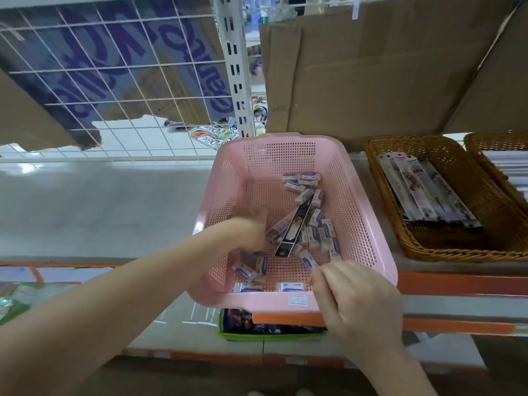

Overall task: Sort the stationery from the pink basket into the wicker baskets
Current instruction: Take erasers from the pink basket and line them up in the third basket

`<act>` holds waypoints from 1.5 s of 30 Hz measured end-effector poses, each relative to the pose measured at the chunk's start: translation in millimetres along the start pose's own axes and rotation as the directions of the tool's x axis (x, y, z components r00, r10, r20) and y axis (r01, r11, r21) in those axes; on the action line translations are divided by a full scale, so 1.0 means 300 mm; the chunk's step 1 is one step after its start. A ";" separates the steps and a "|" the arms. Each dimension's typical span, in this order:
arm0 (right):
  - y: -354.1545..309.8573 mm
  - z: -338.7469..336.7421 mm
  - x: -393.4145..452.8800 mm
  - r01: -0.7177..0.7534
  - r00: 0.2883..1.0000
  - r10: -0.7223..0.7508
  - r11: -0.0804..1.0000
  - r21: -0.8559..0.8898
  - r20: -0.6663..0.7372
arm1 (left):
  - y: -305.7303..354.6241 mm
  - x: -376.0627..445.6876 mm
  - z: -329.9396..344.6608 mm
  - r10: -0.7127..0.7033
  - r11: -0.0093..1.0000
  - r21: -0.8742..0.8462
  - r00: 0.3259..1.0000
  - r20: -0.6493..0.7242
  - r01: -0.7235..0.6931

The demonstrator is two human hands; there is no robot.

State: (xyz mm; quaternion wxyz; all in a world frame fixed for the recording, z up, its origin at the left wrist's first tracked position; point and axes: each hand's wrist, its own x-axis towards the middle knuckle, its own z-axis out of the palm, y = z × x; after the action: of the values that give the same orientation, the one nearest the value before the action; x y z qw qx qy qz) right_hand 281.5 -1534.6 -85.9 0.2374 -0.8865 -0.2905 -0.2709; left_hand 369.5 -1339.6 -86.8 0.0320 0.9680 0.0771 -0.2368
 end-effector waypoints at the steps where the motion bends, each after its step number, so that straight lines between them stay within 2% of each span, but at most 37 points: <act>1: -0.001 0.000 0.000 -0.002 1.000 0.002 1.000 -0.002 -0.002 | -0.001 -0.002 0.001 0.013 1.000 -0.014 1.000 -0.003 -0.013; 5: -0.005 -0.001 0.003 -0.009 1.000 0.009 1.000 0.003 -0.003 | 0.002 -0.009 0.005 0.089 0.991 -0.097 0.995 -0.048 -0.093; 10: -0.006 -0.004 0.005 -0.012 1.000 0.012 1.000 -0.004 -0.007 | -0.006 -0.034 -0.042 0.160 0.987 -0.010 0.983 -0.086 -0.162; 13: -0.007 -0.003 0.007 -0.019 1.000 0.019 1.000 -0.004 -0.004 | -0.029 -0.067 -0.080 0.282 0.959 0.070 0.950 -0.130 -0.275; 18: -0.007 0.000 0.008 -0.019 1.000 0.019 1.000 -0.001 -0.009 | -0.026 -0.164 -0.043 0.425 0.901 0.071 0.904 0.044 -0.427; 24: -0.010 0.001 0.008 -0.023 1.000 0.022 1.000 -0.008 -0.013 | -0.025 -0.213 0.020 0.413 0.878 0.235 0.908 0.067 -0.416; 33: -0.008 0.001 0.008 -0.019 1.000 0.019 1.000 -0.015 -0.017 | -0.024 -0.174 -0.013 0.426 0.858 0.203 0.874 0.234 -0.472; 39: -0.008 0.006 0.006 -0.029 1.000 0.029 1.000 -0.006 -0.004 | -0.026 -0.132 0.031 0.509 0.811 0.268 0.853 0.117 -0.521; 45: -0.003 0.008 0.000 -0.035 0.999 0.035 0.999 -0.004 0.000 | -0.026 -0.115 0.042 0.551 0.785 0.276 0.829 0.101 -0.555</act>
State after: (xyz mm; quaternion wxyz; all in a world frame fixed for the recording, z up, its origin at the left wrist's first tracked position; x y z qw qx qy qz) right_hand 281.8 -1532.7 -87.3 0.2405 -0.8919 -0.2742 -0.2673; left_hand 332.1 -1337.8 -82.2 -0.0434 0.9399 -0.2459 -0.2329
